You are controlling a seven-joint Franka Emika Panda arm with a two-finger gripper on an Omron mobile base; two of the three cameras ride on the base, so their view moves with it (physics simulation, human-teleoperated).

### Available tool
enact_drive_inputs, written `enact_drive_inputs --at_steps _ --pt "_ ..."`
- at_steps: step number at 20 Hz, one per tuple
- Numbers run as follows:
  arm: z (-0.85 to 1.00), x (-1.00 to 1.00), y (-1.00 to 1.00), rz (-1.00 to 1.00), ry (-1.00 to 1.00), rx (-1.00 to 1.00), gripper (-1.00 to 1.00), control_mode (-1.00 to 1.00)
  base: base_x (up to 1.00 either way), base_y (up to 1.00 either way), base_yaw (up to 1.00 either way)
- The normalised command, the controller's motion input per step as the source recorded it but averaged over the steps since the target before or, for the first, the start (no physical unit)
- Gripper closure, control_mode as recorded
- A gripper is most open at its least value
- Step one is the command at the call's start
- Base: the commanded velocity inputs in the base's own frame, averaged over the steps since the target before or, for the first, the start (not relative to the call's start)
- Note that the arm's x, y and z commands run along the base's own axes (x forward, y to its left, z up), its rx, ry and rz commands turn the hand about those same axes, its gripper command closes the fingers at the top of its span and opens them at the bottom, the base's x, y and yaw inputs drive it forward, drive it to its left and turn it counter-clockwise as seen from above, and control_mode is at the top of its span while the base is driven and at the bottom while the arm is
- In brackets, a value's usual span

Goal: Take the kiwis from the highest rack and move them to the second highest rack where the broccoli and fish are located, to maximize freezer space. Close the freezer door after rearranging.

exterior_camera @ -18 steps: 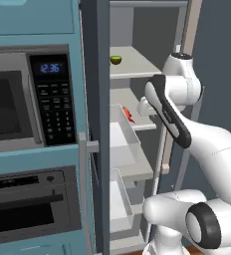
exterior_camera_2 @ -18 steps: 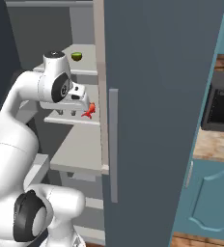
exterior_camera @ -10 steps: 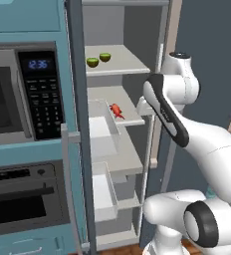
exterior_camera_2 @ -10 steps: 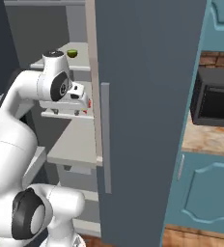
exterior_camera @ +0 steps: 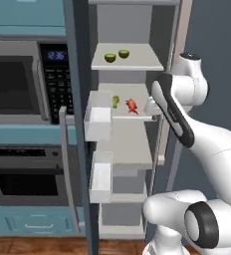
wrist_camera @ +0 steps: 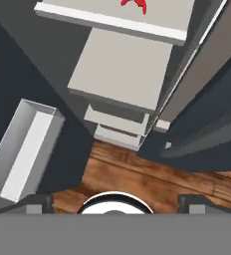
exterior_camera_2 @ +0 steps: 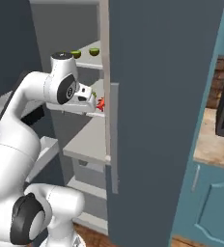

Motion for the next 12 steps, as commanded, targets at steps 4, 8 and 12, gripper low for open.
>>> enact_drive_inputs --at_steps 4,8,12 --pt "0.0 0.0 0.0 0.0 0.0 0.0 -1.0 1.0 0.29 -0.17 0.61" --pt "0.0 0.0 0.0 0.0 0.0 0.0 -1.0 1.0 0.28 -0.49 0.34" --pt "0.0 0.0 0.0 0.0 0.0 0.0 -1.0 1.0 0.46 -0.24 0.16"
